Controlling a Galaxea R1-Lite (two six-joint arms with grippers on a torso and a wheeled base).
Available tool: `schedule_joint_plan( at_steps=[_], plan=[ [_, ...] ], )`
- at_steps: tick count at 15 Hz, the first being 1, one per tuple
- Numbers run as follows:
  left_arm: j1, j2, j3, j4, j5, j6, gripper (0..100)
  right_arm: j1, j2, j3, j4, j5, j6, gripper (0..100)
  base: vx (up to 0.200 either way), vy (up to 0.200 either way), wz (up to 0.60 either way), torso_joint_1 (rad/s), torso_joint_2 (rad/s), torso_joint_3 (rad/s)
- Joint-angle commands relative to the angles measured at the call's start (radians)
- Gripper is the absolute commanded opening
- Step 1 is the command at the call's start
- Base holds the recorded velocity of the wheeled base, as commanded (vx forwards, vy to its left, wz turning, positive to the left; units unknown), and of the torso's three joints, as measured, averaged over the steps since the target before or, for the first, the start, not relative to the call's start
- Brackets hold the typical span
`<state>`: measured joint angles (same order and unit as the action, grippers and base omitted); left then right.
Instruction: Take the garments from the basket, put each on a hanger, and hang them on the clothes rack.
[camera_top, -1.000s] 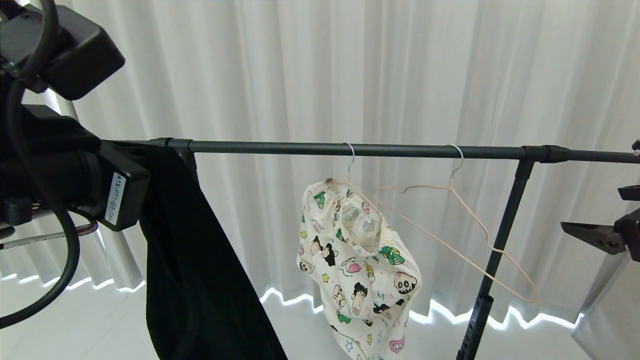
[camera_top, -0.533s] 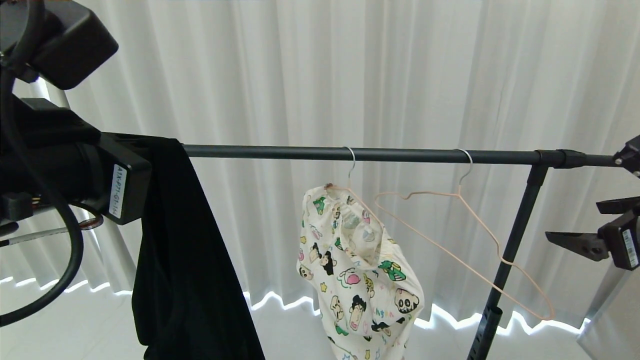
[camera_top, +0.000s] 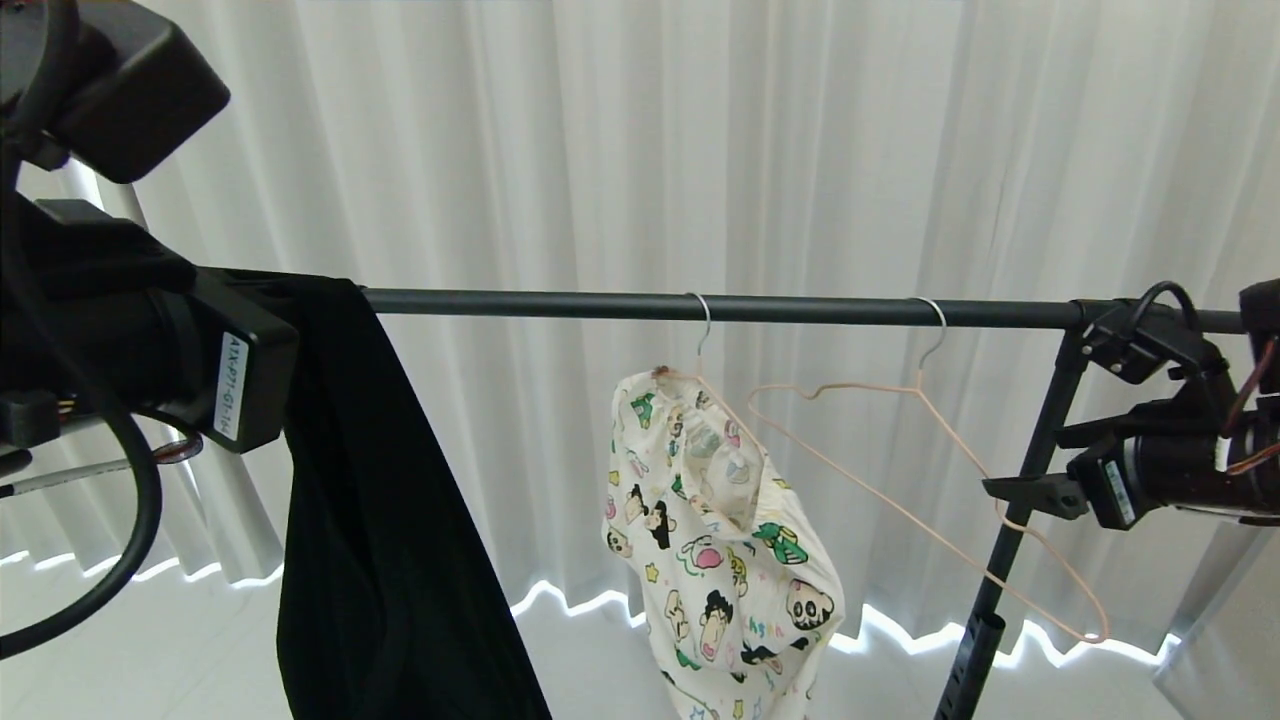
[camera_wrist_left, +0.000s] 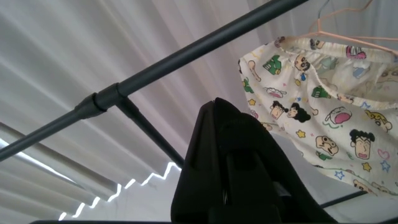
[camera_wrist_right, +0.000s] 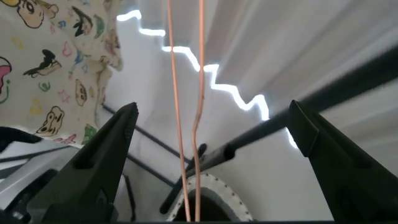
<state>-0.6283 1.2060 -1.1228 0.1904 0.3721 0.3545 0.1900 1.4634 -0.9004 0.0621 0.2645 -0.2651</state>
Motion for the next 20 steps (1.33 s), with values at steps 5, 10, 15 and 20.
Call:
schedule_joint_plan(
  at_steps=[5,10,15,20],
  plan=[
    [-0.001,-0.06,0.003,0.0,0.002,0.008,0,-0.029,0.201,0.012,-0.09,0.119,0.001,100,0.0,0.0,0.0,0.0,0.0,0.0],
    [-0.001,-0.06,0.014,0.0,0.004,0.009,0,-0.032,0.221,0.051,-0.134,0.18,0.003,100,0.0,0.0,0.0,0.0,0.0,0.0],
    [-0.001,-0.066,0.011,0.0,0.005,0.026,0,-0.046,0.276,0.051,-0.209,0.18,0.003,100,0.0,0.0,0.0,0.0,0.0,0.0],
    [0.001,-0.068,0.011,0.0,0.005,0.026,0,-0.044,0.299,0.049,-0.248,0.177,0.001,0,0.0,0.0,0.0,0.0,0.0,0.0]
  ],
)
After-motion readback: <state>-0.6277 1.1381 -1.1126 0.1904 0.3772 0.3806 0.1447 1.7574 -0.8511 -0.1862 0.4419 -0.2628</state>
